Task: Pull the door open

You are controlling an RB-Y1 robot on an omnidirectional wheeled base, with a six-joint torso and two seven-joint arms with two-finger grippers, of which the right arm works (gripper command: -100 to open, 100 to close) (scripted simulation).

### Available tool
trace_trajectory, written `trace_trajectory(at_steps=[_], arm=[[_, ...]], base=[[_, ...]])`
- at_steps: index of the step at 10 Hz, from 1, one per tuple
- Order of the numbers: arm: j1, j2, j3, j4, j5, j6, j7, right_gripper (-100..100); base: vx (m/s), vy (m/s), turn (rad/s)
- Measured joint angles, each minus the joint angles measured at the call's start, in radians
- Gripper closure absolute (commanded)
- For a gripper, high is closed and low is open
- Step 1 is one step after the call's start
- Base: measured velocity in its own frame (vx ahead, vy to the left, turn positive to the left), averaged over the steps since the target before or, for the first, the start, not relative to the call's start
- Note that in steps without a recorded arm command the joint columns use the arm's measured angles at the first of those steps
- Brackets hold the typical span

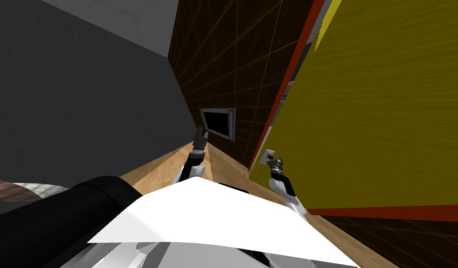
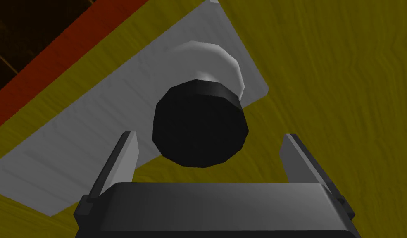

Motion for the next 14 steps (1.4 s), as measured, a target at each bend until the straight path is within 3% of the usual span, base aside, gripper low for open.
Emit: trace_trajectory(at_steps=[4, 10, 14], arm=[[0.014, 0.022, 0.020, -0.030, -0.076, -0.008, -0.087, -100], [0.049, 0.058, 0.048, -0.088, -0.223, -0.025, -0.252, -100], [0.067, 0.074, 0.063, -0.116, -0.294, -0.034, -0.340, -100]], base=[[-0.093, -0.007, 0.072], [-0.094, -0.039, 0.081], [-0.084, -0.025, 0.071]])
